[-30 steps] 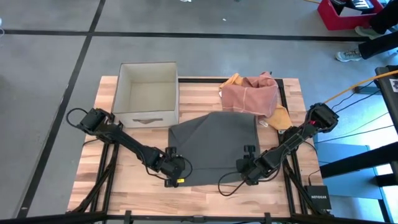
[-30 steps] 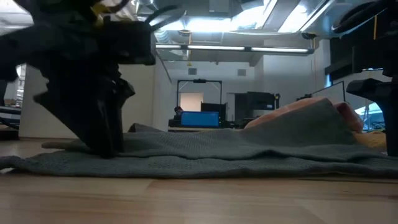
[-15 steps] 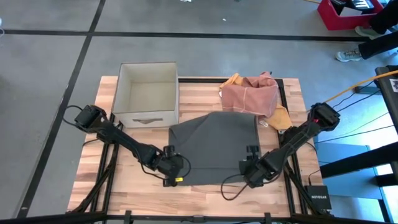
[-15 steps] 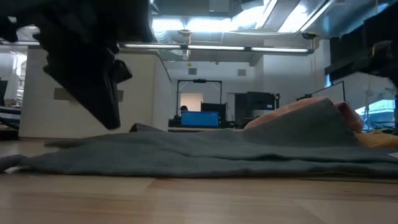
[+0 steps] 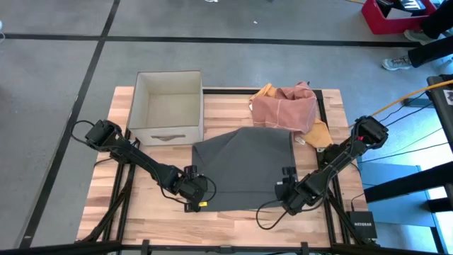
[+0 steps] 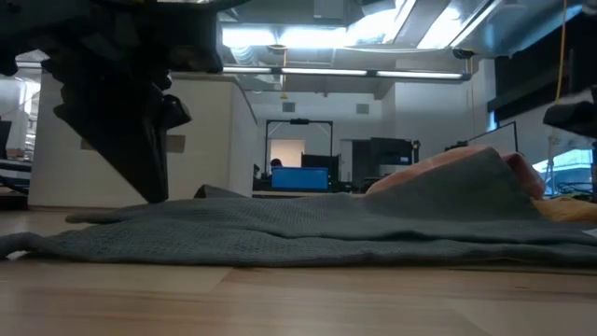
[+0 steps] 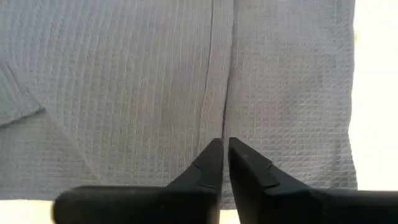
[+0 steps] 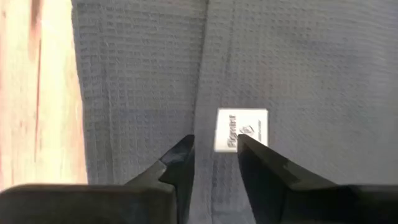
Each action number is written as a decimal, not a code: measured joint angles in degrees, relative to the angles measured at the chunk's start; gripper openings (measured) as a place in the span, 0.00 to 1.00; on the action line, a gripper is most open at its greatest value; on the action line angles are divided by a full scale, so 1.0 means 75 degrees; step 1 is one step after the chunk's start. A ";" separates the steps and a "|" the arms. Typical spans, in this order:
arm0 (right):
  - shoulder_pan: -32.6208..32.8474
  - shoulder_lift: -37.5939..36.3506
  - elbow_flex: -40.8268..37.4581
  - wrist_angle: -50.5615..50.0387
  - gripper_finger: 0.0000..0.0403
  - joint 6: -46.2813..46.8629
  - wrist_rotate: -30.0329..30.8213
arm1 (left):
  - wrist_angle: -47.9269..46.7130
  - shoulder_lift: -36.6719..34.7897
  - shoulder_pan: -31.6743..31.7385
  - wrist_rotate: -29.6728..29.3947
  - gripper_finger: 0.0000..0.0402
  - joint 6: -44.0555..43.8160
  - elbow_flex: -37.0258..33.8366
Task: Fold towel
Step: Fold the grey towel
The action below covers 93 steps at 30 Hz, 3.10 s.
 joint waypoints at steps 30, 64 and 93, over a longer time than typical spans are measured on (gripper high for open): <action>-0.0380 0.0217 -0.0264 0.0379 0.06 -0.0284 -0.0234 | -0.1296 0.0235 -0.0536 -0.0425 0.31 0.0399 -0.0008; -0.0375 0.0223 0.0558 -0.1602 0.42 -0.0090 -0.0865 | -0.1999 -0.0472 -0.0586 -0.0571 0.01 -0.0557 0.1084; -0.0377 0.0217 0.0739 -0.1293 0.04 -0.0506 -0.0913 | -0.1998 -0.0475 -0.0586 -0.0775 0.01 -0.0409 0.1086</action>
